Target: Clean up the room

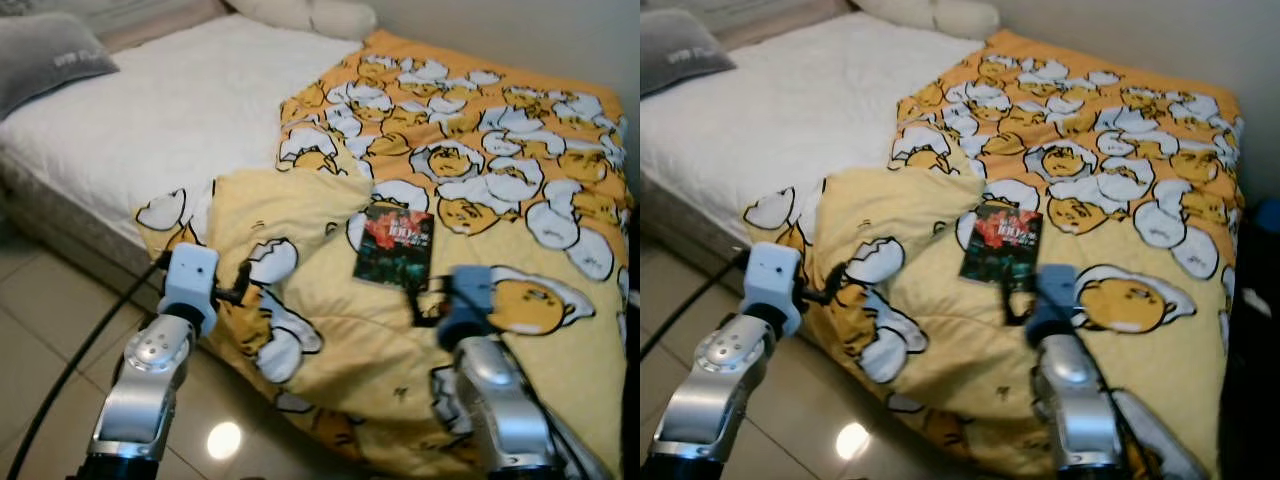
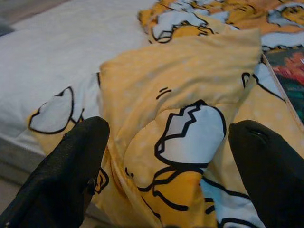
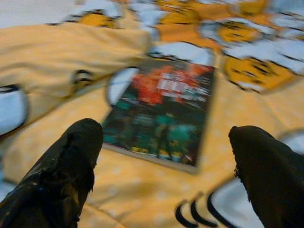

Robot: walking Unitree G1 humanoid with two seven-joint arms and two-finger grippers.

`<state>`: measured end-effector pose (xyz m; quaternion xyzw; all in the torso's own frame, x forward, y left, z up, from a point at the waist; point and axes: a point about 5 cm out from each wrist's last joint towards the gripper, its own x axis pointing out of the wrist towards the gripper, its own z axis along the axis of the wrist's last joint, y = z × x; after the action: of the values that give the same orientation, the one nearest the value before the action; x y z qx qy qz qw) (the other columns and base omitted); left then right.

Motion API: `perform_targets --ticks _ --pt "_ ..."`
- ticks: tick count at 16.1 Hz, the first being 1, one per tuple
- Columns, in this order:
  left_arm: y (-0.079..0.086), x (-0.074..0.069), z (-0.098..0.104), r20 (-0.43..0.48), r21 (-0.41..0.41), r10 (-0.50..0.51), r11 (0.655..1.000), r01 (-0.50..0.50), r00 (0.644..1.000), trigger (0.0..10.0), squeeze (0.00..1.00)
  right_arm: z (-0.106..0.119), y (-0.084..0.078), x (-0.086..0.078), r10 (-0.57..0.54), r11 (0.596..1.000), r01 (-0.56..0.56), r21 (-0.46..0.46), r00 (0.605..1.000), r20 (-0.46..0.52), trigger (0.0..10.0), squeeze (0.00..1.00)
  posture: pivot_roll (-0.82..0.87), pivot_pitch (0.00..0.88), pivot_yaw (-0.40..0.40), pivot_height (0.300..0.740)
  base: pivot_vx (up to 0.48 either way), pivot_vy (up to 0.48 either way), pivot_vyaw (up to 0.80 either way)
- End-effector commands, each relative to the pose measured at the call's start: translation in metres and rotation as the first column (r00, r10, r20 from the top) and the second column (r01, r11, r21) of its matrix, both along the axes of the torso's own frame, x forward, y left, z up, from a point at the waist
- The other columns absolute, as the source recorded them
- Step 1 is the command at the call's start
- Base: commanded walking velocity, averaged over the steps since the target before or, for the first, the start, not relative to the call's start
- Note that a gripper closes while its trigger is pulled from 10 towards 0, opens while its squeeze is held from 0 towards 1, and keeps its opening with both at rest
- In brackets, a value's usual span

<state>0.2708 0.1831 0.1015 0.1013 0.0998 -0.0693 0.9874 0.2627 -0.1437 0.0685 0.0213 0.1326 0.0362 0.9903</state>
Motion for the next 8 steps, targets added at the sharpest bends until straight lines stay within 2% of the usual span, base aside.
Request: perform_targets --ticks 1,4,8 --pt "-0.0021 -0.0011 -0.0002 0.000 0.005 -0.005 1.000 0.005 1.000 10.0 1.00 0.0043 0.0005 0.0008 0.029 1.000 -0.029 0.004 1.000 0.011 10.0 1.00 0.06 0.000 -0.002 0.740 0.000 -0.450 0.80" --pt "-0.0018 -0.0001 0.0015 0.011 0.010 -0.005 1.000 0.005 1.000 10.0 1.00 0.0020 0.0060 -0.0009 0.089 0.996 -0.089 0.007 0.996 -0.004 10.0 1.00 0.06 0.000 0.000 0.740 0.000 -0.431 0.80" --pt "-0.0006 0.0029 0.0058 0.038 -0.008 0.006 1.000 -0.005 0.999 10.0 1.00 0.0002 0.0035 0.0000 0.068 0.997 -0.067 0.027 0.998 -0.014 10.0 1.00 0.06 0.000 0.007 0.740 0.000 0.000 0.00"
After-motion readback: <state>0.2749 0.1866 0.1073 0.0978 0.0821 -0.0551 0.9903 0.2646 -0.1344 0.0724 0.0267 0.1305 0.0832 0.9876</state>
